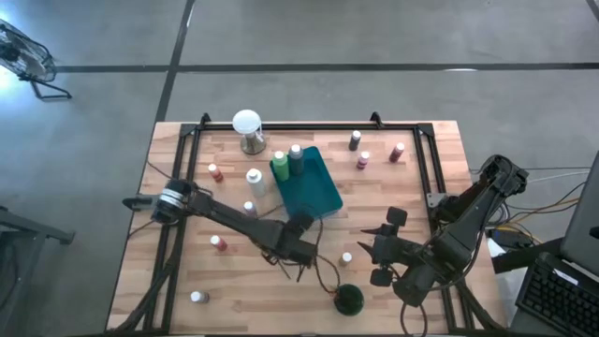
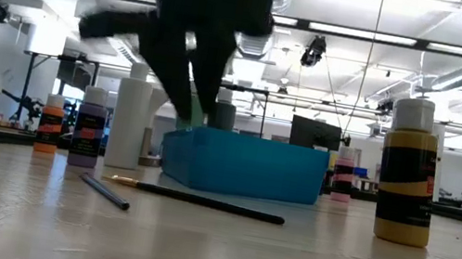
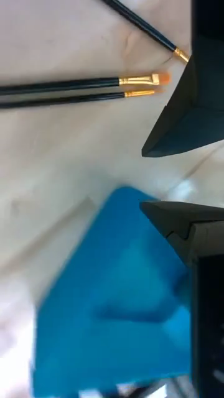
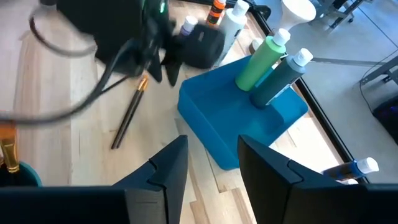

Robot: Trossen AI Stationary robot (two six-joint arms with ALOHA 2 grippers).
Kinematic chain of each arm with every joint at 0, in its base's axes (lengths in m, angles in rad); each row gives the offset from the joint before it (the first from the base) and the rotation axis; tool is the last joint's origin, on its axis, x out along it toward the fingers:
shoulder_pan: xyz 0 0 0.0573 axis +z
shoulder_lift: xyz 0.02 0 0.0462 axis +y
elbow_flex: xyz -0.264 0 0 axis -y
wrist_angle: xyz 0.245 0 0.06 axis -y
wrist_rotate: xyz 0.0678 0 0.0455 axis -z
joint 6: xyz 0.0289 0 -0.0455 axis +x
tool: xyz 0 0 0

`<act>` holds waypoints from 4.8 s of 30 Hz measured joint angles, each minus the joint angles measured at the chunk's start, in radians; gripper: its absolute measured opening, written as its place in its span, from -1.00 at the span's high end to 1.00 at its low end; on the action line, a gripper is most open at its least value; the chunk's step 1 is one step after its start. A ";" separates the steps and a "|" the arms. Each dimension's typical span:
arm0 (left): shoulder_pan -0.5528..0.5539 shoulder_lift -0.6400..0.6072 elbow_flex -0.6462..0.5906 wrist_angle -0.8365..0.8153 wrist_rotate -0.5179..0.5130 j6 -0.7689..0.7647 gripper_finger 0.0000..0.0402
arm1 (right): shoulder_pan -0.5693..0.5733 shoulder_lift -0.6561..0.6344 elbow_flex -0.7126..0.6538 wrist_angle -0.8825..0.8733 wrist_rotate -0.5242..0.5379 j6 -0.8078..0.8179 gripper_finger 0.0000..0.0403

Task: Pick & Place Paint Supplies
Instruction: Put the gold paint brush into the green cup

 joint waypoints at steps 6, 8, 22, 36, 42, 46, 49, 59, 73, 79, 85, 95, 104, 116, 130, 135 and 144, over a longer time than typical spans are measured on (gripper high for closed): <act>-0.014 -0.198 -0.073 0.014 -0.002 -0.234 0.35 | 0.000 0.000 -0.006 0.000 0.000 0.002 0.26; -0.023 -0.269 -0.130 0.050 0.001 -0.307 0.35 | -0.001 0.000 -0.009 0.001 0.000 0.002 0.23; -0.055 -0.650 -0.655 0.544 0.198 -0.592 0.35 | -0.007 0.000 -0.013 0.009 0.005 0.011 0.25; -0.046 -0.636 -0.709 0.515 0.266 -0.530 0.35 | -0.024 0.000 -0.013 0.009 0.005 0.021 0.46; -0.038 -0.636 -0.709 0.510 0.268 -0.529 0.35 | -0.024 -0.001 -0.013 0.008 0.004 0.031 0.52; -0.031 -0.636 -0.709 0.506 0.269 -0.522 0.35 | -0.024 -0.001 -0.013 0.008 0.005 0.031 0.55; -0.019 -0.636 -0.709 0.505 0.269 -0.503 0.35 | -0.033 -0.002 -0.013 0.008 0.006 0.014 0.56; 0.046 -0.611 -0.709 0.476 0.321 -0.375 0.35 | -0.073 -0.006 -0.013 0.008 0.004 0.008 0.42; 0.062 -0.440 -0.704 0.353 0.450 -0.290 0.35 | -0.089 -0.006 -0.014 0.006 -0.010 -0.026 0.33; 0.062 -0.399 -0.679 0.349 0.455 -0.213 0.35 | -0.094 -0.006 -0.014 0.008 -0.023 -0.032 0.41; 0.079 -0.375 -0.641 0.340 0.453 -0.120 0.35 | -0.095 -0.006 -0.014 0.010 -0.031 -0.017 0.46; 0.092 -0.372 -0.600 0.307 0.394 0.016 0.35 | -0.099 -0.008 -0.005 0.019 -0.031 -0.017 0.37; 0.119 -0.329 -0.600 0.300 0.398 0.070 0.35 | -0.099 -0.011 -0.005 0.020 -0.052 -0.021 0.20; 0.124 -0.246 -0.597 0.318 0.440 0.088 0.35 | -0.099 -0.011 -0.011 0.021 -0.055 -0.021 0.11; 0.123 -0.243 -0.599 0.395 0.466 0.095 0.35 | -0.098 -0.011 -0.016 0.021 -0.055 -0.025 0.29; 0.123 -0.231 -0.598 0.409 0.488 0.083 0.36 | -0.098 -0.011 -0.017 0.022 -0.055 -0.025 0.35; 0.124 -0.236 -0.597 0.347 0.497 0.065 0.44 | -0.098 -0.011 -0.022 0.022 -0.055 -0.024 0.42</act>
